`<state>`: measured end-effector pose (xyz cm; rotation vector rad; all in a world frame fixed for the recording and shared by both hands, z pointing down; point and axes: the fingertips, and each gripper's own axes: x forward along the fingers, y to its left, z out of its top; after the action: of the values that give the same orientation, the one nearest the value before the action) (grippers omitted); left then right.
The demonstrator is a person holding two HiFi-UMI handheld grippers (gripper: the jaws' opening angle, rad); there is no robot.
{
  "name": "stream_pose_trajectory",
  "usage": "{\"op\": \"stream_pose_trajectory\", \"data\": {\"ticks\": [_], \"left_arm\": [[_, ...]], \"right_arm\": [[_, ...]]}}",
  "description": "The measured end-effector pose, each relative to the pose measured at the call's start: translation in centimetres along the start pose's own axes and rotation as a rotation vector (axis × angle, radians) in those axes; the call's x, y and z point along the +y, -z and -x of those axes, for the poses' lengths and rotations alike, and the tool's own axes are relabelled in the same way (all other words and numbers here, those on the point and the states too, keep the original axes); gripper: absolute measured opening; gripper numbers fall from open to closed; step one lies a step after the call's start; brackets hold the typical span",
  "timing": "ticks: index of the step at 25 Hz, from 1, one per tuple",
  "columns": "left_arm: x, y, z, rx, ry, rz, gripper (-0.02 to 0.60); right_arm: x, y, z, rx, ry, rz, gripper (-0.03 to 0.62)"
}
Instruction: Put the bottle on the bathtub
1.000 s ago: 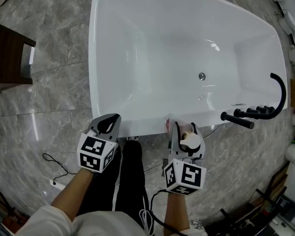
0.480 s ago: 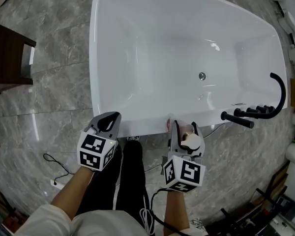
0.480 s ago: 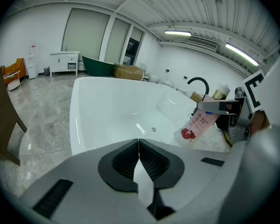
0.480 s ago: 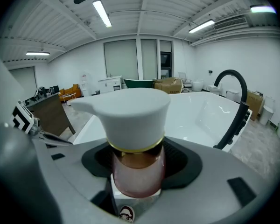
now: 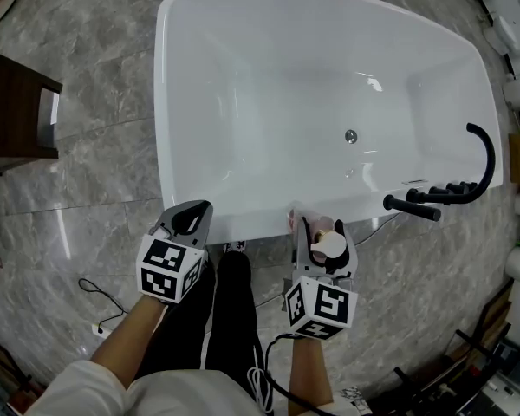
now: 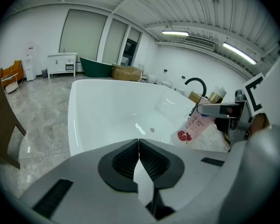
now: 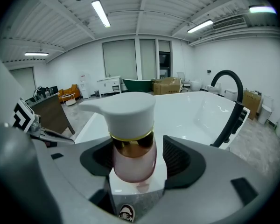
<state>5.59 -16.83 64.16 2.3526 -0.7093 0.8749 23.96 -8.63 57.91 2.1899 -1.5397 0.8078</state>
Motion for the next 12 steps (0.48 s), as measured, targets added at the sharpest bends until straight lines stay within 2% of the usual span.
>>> {"op": "stream_pose_trajectory", "data": {"ticks": [12], "left_arm": [[-1.0,-0.9,0.9,-0.017,-0.004,-0.014,0.017]], "right_arm": [[0.6,0.5,1.4,0.032,-0.037,0.009,0.29]]}}
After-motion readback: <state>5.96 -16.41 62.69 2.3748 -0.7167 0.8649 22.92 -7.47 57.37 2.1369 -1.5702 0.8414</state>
